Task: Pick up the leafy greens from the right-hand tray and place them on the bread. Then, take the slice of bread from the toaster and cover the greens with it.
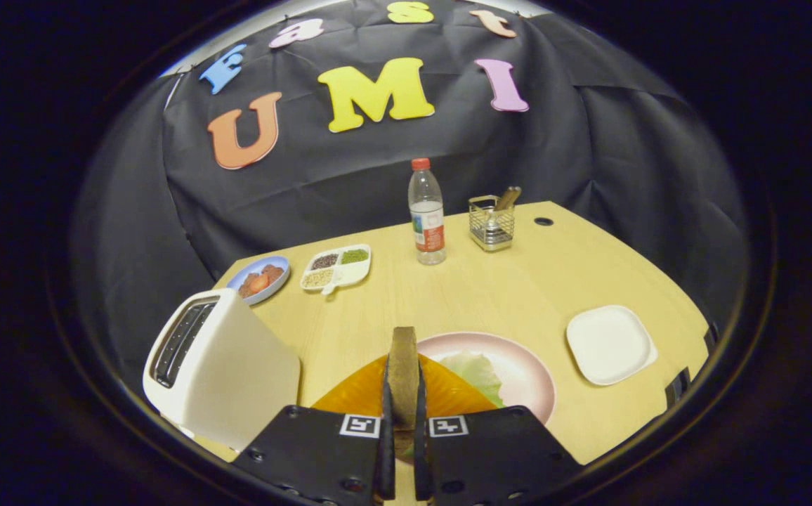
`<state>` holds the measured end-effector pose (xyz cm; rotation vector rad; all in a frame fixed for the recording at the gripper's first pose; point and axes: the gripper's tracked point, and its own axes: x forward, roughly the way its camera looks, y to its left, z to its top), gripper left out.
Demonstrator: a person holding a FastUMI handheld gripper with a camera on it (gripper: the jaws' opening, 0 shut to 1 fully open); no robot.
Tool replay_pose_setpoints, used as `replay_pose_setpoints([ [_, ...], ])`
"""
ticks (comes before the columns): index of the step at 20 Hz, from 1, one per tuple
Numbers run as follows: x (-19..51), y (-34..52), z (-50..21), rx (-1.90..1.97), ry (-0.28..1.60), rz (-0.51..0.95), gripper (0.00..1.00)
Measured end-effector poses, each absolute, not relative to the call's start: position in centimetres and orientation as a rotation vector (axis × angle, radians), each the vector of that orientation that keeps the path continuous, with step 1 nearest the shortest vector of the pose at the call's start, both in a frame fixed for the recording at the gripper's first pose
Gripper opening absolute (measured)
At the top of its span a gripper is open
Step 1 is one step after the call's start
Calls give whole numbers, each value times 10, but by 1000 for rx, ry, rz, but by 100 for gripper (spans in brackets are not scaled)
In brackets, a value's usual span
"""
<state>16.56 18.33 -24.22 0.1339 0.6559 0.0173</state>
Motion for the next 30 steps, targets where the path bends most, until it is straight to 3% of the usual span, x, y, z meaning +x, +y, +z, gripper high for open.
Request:
replay_pose_setpoints([
  [11,162,138,-279,22,610,1,12],
  [12,160,135,-283,15,606,0,17],
  [14,159,127,-294,1,608,-6,17],
  [15,159,126,-300,4,611,-2,25],
  [17,157,122,-306,3,597,-6,26],
  [19,156,117,-310,2,587,-11,37],
  [23,153,117,-310,-3,574,-22,41],
  [27,152,105,-310,-63,566,-95,62],
  [30,152,102,-294,-98,516,-112,71],
])
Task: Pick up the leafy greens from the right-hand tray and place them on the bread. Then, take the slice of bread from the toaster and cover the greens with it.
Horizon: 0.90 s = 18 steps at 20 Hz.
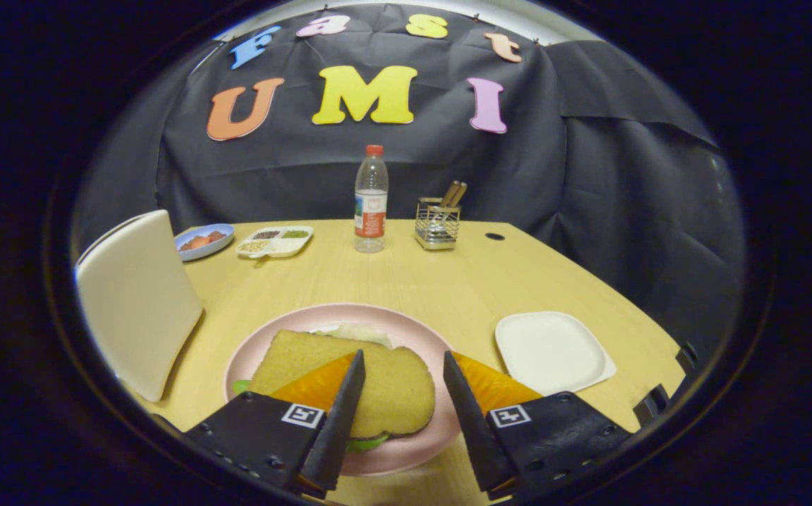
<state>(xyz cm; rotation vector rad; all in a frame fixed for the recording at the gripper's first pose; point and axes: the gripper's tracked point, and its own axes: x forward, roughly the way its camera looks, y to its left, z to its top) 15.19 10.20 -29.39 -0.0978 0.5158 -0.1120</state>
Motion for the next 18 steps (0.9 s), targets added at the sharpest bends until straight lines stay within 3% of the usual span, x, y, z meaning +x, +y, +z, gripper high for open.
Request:
replay_pose_setpoints([
  [3,145,107,-265,-121,453,-101,91],
  [5,138,109,-231,-120,384,-105,95],
  [10,101,107,-135,-144,173,-133,95],
  [18,11,118,-49,-140,17,-22,95],
])
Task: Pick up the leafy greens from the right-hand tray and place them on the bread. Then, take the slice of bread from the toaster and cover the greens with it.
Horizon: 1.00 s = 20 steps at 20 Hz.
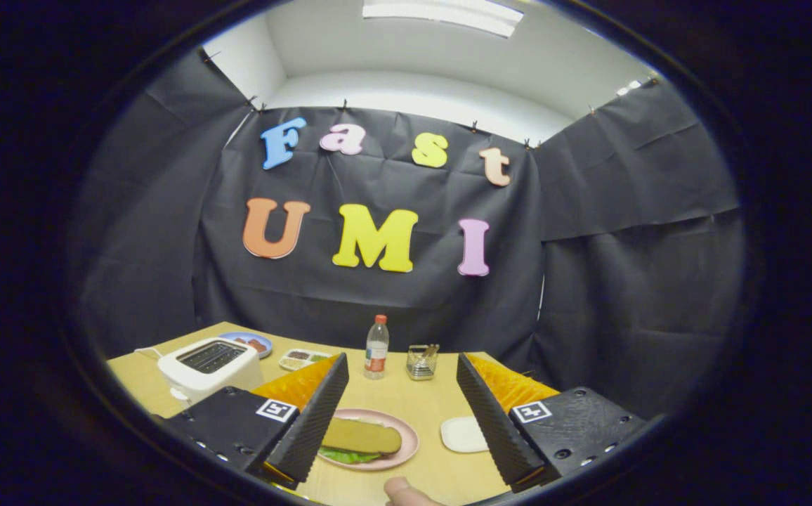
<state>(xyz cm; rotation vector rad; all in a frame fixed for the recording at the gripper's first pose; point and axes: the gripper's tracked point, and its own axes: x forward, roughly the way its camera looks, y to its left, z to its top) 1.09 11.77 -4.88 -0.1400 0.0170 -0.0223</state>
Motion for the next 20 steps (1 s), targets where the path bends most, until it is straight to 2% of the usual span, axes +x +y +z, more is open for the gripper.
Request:
replay_pose_setpoints([
  [8,-54,98,18,-137,-142,-12,95],
  [20,-60,93,8,-108,-101,7,95],
])
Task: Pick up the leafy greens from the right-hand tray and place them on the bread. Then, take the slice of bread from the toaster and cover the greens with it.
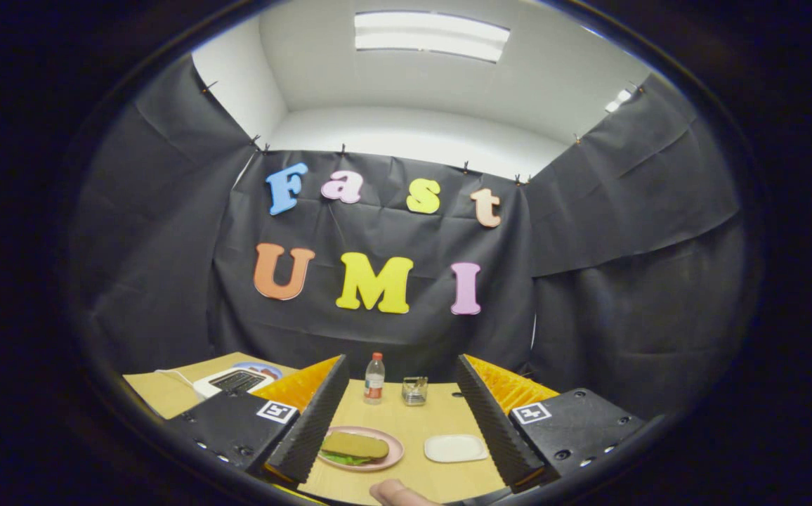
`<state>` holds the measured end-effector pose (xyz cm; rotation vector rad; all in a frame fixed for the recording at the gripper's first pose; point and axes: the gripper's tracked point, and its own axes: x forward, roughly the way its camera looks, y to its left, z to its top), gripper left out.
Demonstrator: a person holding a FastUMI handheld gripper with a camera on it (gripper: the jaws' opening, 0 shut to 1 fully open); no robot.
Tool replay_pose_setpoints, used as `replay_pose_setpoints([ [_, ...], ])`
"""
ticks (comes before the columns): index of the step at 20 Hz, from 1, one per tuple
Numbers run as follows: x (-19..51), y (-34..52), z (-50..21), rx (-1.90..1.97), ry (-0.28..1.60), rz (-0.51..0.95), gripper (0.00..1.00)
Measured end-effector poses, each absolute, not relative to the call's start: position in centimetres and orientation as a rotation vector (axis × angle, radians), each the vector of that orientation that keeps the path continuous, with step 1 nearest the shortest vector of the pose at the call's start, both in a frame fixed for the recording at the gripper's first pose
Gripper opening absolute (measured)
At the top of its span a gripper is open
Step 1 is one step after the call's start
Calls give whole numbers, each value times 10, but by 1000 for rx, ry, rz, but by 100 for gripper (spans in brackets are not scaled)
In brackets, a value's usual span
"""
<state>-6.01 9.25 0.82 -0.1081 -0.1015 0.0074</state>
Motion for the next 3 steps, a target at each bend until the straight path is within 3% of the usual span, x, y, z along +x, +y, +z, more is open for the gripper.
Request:
replay_pose_setpoints([
  [3,-60,94,8,-116,-95,16,95],
])
